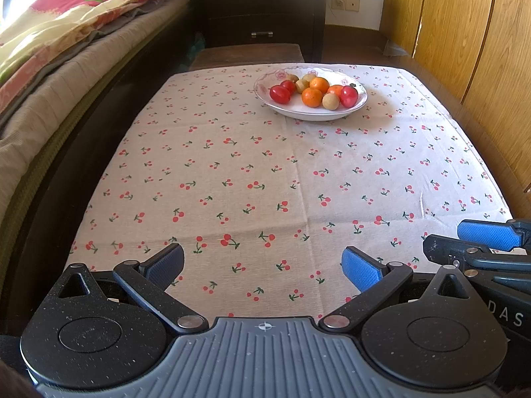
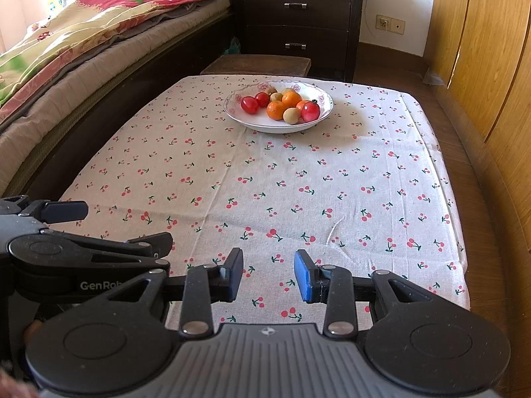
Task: Organize fruits
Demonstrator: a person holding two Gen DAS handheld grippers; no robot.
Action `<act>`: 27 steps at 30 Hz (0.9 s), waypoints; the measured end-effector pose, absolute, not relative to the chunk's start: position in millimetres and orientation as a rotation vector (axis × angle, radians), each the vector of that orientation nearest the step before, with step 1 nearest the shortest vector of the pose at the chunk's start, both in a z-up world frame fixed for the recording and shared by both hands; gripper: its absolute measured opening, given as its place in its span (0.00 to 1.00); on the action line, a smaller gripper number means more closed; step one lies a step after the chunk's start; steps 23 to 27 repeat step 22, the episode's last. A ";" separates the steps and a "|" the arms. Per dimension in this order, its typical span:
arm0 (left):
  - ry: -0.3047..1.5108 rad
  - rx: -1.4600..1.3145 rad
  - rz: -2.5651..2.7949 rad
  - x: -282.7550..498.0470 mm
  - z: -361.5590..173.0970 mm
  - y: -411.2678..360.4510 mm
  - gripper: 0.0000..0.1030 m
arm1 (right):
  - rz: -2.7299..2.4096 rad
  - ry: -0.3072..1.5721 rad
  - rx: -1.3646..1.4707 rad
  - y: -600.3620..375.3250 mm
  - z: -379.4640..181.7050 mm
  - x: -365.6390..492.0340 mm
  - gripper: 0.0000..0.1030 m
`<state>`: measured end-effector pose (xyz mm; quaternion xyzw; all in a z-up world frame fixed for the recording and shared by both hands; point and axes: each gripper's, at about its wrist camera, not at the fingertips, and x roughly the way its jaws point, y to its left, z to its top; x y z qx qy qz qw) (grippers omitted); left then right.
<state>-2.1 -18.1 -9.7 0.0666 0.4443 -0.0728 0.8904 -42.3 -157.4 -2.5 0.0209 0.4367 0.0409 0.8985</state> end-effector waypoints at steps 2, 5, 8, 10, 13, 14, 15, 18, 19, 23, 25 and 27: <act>0.923 0.139 -0.151 -2.0 -9.9 -17.4 0.99 | 0.084 0.904 0.043 -157.5 -2.7 -42.5 0.34; 0.923 0.139 -0.151 -2.1 -9.6 -18.1 0.99 | 0.084 0.904 0.043 -157.3 -2.4 -42.3 0.34; 0.923 0.139 -0.151 -2.1 -9.5 -18.2 0.99 | 0.084 0.905 0.043 -157.3 -2.4 -41.9 0.34; 0.923 0.139 -0.151 -2.0 -9.5 -18.2 0.99 | 0.084 0.905 0.042 -157.2 -2.3 -41.9 0.34; 0.922 0.138 -0.151 -2.0 -9.5 -17.8 0.99 | 0.084 0.904 0.043 -157.4 -2.4 -42.0 0.34; 0.922 0.139 -0.151 -2.0 -9.4 -18.3 0.99 | 0.084 0.904 0.043 -157.5 -2.6 -42.1 0.34; 0.922 0.139 -0.151 -2.0 -9.4 -18.3 0.99 | 0.084 0.904 0.043 -157.3 -2.1 -41.7 0.34; 0.916 0.140 -0.148 -2.3 -8.7 -18.9 0.99 | 0.085 0.900 0.045 -158.3 -1.4 -41.4 0.34; 0.914 0.140 -0.147 -2.4 -8.2 -19.4 0.99 | 0.085 0.899 0.046 -158.6 -0.9 -41.3 0.34; 0.908 0.134 -0.142 -2.9 -7.2 -19.6 0.99 | 0.082 0.896 0.046 -159.7 0.5 -41.6 0.34; 0.908 0.134 -0.142 -2.9 -7.2 -19.6 0.99 | 0.082 0.896 0.046 -159.7 0.5 -41.6 0.34; 0.908 0.134 -0.142 -2.9 -7.2 -19.6 0.99 | 0.082 0.896 0.046 -159.7 0.5 -41.6 0.34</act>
